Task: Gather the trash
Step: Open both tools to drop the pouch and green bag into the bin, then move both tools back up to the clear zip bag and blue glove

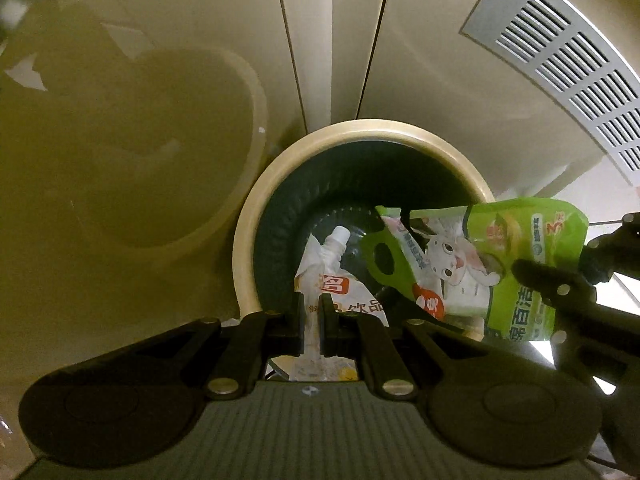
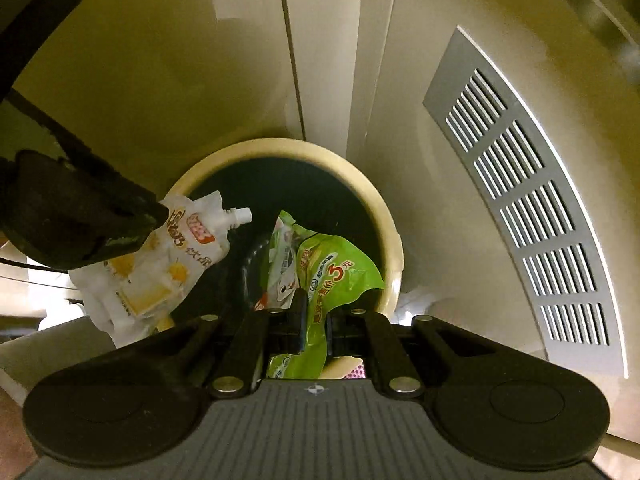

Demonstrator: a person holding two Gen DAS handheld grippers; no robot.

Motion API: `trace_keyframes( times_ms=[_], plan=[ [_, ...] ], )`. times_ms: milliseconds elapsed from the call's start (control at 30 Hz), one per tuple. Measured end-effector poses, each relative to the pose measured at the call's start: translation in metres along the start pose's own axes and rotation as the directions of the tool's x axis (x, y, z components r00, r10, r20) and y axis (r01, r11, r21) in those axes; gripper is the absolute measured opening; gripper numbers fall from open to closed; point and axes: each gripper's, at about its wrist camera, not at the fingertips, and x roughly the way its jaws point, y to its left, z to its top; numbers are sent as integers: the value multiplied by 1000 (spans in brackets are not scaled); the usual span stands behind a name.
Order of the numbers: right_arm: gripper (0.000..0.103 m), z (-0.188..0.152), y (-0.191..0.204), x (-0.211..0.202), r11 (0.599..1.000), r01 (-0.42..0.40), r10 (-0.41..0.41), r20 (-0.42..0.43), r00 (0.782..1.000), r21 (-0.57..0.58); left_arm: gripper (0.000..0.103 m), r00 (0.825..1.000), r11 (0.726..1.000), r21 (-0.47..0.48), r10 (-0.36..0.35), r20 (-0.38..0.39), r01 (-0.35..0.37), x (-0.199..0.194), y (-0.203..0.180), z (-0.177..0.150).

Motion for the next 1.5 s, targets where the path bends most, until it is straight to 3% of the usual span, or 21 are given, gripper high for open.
trace_keyframes(
  times_ms=[167, 233, 267, 300, 367, 400, 633, 900, 967, 1067, 1167, 1267, 1500],
  plan=[
    [12, 1, -4, -2, 1000, -3, 3, -17, 1000, 9, 8, 1000, 1000, 15, 10, -10, -10, -1, -1, 4],
    [12, 1, -7, -6, 1000, -8, 9, -22, 1000, 24, 19, 1000, 1000, 17, 1, 0, -1, 2, -2, 6],
    [15, 1, -10, -9, 999, -15, 15, -24, 1000, 33, 40, 1000, 1000, 18, -6, 2, 6, 1, -2, 6],
    [19, 1, -12, -11, 999, -17, 19, -28, 999, 41, 70, 1000, 1000, 20, -5, 9, 5, 1, -2, 7],
    [50, 2, -13, -12, 998, -3, 5, -25, 1000, 55, 95, 999, 1000, 21, 17, 40, -18, -5, -3, 6],
    [55, 3, -13, -15, 998, 1, 0, -22, 1000, 57, 98, 997, 999, 24, 38, 64, -39, -10, -3, 5],
    [65, 5, -14, -43, 998, -19, 20, -9, 1000, 63, 102, 998, 1000, 3, 22, 64, -22, -37, 2, 3],
    [75, 4, -13, -121, 998, -42, 38, 88, 995, 48, 102, 989, 999, -8, -40, 143, 42, -104, 10, -7],
    [76, 4, -14, -143, 998, -40, 34, 122, 992, 47, 103, 984, 996, -31, -81, 159, 87, -124, 15, -9],
    [76, 3, -18, -180, 998, -34, 23, 193, 981, 55, 103, 967, 993, -27, -108, 232, 118, -155, 17, -10],
    [79, 2, -23, -210, 997, -30, 12, 252, 968, 65, 103, 949, 997, 9, -74, 306, 75, -183, 11, -11],
    [79, 0, -28, -236, 996, -44, 18, 289, 957, 83, 103, 933, 996, 35, -94, 349, 87, -205, 6, -12],
    [80, -11, -32, -262, 990, -62, 10, 382, 924, 123, 103, 896, 996, 64, -85, 436, 63, -250, 5, -18]
  ],
)
